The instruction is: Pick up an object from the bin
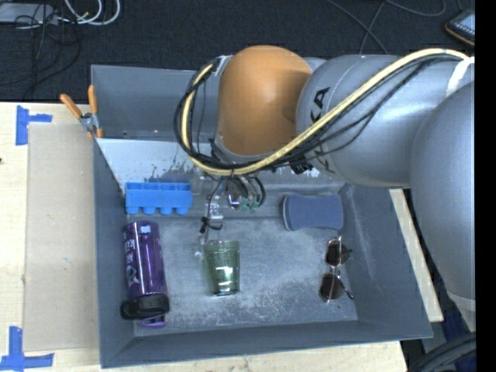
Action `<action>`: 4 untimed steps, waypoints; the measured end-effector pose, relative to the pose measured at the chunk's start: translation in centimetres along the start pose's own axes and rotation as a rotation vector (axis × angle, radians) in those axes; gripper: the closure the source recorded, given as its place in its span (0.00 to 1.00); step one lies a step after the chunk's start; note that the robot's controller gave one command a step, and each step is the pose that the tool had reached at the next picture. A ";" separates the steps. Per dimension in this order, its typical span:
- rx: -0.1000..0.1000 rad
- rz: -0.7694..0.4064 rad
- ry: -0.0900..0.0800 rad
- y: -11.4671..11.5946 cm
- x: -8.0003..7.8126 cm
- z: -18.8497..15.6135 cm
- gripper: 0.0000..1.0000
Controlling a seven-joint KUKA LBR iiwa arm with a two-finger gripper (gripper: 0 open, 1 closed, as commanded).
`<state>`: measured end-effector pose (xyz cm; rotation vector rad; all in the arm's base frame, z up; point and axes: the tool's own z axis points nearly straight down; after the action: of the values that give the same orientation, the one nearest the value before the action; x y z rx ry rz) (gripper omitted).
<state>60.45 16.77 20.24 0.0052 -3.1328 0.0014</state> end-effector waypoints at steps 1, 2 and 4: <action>-0.001 0.004 -0.008 -0.1 -0.2 -0.5 0.00; 0.000 -0.288 -0.005 -5.9 2.4 5.4 0.00; 0.001 -0.866 -0.006 -7.4 3.4 6.3 0.00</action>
Offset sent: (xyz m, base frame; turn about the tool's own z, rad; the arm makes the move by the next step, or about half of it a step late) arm -0.0280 -0.0701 -0.0624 -0.3261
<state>57.02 9.39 14.02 1.3222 -2.8473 -0.0025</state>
